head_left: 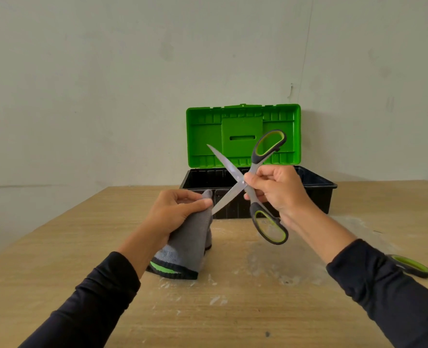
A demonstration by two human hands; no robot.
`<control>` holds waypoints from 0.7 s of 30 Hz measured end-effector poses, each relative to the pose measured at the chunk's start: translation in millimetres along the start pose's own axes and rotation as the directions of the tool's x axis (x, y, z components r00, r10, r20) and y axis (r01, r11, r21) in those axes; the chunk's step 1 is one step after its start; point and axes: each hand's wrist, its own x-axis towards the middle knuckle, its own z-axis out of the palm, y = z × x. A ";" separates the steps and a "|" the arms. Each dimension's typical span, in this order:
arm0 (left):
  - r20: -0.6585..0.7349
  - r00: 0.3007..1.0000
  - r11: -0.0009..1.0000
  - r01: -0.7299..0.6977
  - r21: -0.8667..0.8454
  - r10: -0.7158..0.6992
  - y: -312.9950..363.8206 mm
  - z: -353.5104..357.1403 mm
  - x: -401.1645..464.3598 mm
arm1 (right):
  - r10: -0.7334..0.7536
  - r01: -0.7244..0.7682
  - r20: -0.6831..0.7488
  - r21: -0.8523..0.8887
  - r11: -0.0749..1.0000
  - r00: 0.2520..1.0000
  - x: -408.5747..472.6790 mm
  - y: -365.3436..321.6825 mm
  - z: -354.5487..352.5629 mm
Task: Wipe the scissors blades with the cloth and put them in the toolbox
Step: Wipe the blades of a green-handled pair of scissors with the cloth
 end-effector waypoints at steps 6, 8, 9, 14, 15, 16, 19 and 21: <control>-0.046 0.999 0.992 -0.031 -0.122 0.025 4.6 7.0 -1.9 | -0.018 0.019 0.018 -0.044 0.999 1.000 -2.5 3.3 3.1; -0.070 0.996 0.989 -0.070 -0.129 0.061 5.1 12.1 -2.0 | -0.014 0.014 0.027 -0.025 1.000 1.000 -4.4 6.2 11.4; -0.074 0.994 0.990 -0.086 -0.115 0.078 5.2 14.9 -2.8 | -0.013 0.014 0.026 -0.016 1.000 1.000 -5.0 8.0 15.0; 0.021 0.993 0.990 -0.117 -0.079 0.119 3.8 16.4 -5.5 | 0.017 -0.018 0.018 0.037 0.999 1.000 -5.8 5.8 12.9; 0.053 0.991 0.988 -0.118 -0.095 0.124 3.2 13.7 -5.6 | 0.032 -0.033 0.033 0.050 0.998 0.999 -6.0 5.3 10.3; 0.084 0.988 0.987 -0.119 -0.112 0.129 2.5 10.8 -5.2 | 0.044 -0.047 0.052 0.063 0.997 0.998 -6.2 4.5 8.2; 0.128 0.983 0.979 -0.111 -0.172 0.134 1.5 7.6 -5.8 | 0.057 -0.064 0.107 0.067 0.996 0.993 -6.1 3.3 6.5; 0.119 0.985 0.976 -0.102 -0.190 0.126 0.9 9.6 -6.0 | 0.048 -0.055 0.101 0.070 0.996 0.994 -6.7 3.3 8.7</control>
